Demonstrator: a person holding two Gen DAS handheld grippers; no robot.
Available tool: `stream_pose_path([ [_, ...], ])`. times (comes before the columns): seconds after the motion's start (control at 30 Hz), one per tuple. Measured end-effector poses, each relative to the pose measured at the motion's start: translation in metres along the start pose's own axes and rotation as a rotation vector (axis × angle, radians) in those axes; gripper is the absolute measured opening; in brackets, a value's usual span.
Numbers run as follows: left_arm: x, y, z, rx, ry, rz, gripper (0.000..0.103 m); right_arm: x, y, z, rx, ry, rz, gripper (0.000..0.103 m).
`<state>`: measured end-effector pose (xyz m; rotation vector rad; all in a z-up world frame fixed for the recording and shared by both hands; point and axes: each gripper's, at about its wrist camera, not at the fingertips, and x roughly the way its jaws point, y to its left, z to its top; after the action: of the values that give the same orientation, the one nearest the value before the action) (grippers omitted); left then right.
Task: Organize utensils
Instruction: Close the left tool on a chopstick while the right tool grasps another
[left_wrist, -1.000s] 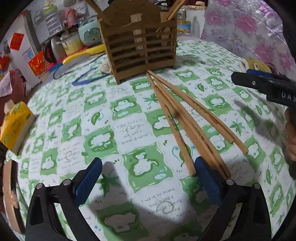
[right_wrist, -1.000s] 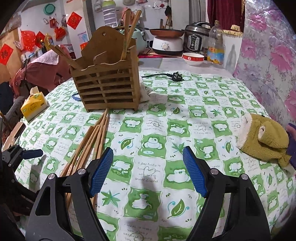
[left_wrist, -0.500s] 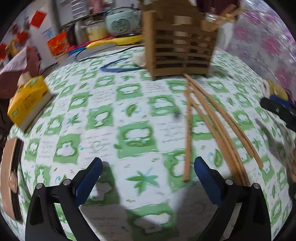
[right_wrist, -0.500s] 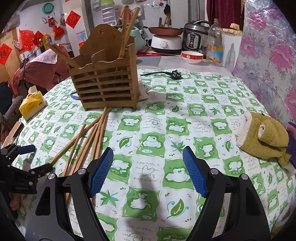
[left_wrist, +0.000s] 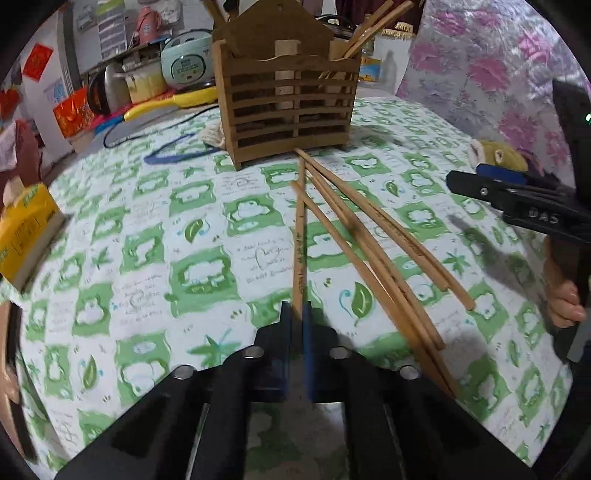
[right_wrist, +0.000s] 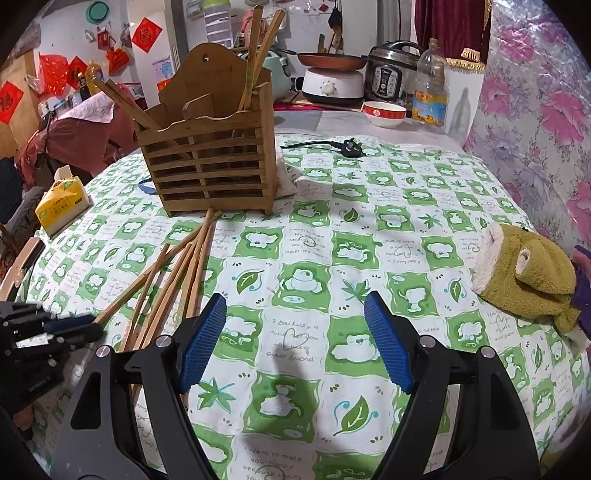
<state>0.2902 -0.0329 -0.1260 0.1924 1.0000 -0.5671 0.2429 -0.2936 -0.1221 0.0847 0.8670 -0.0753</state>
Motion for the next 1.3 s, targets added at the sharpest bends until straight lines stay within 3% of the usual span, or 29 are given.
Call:
stream_pose_path([
  [0.2,-0.020,0.027,-0.020,-0.158,-0.009,-0.006,0.006,0.003,-0.003,-0.002,0.013,0.015,-0.004,0.075],
  [0.37,-0.025,0.038,-0.026,-0.217,-0.015,-0.021,0.008,0.003,0.004,-0.010,-0.003,0.034,0.021,0.075],
  [0.47,-0.025,0.034,-0.024,-0.191,-0.020,-0.051,0.025,-0.002,0.012,-0.019,-0.036,0.034,0.032,0.075],
  [0.53,-0.025,0.028,-0.022,-0.164,-0.022,-0.058,0.047,-0.010,0.015,-0.026,-0.057,0.025,0.046,0.074],
  [0.6,-0.025,0.022,-0.022,-0.135,-0.020,-0.043,0.059,-0.017,0.017,-0.037,-0.075,0.027,0.068,0.074],
  [0.63,-0.024,0.020,-0.022,-0.129,-0.016,-0.023,0.071,-0.018,0.018,-0.041,-0.080,0.044,0.084,0.072],
  [0.7,-0.021,0.019,-0.021,-0.132,-0.004,0.029,0.074,-0.024,0.015,-0.047,-0.067,0.060,0.135,0.069],
  [0.97,-0.021,0.021,-0.021,-0.136,-0.006,0.024,0.075,-0.031,0.041,-0.059,-0.191,0.089,0.131,0.064],
  [1.07,-0.021,0.022,-0.020,-0.137,-0.004,0.025,0.079,-0.024,0.052,-0.061,-0.226,0.125,0.143,0.055],
  [1.17,-0.020,0.023,-0.021,-0.141,-0.001,0.033,0.083,-0.021,0.058,-0.063,-0.251,0.143,0.131,0.036],
  [1.23,-0.020,0.024,-0.021,-0.145,-0.002,0.036,0.083,-0.022,0.055,-0.062,-0.236,0.137,0.105,0.006],
  [1.3,-0.021,0.025,-0.021,-0.151,-0.004,0.041,0.083,-0.020,0.040,-0.059,-0.160,0.133,0.075,0.007],
])
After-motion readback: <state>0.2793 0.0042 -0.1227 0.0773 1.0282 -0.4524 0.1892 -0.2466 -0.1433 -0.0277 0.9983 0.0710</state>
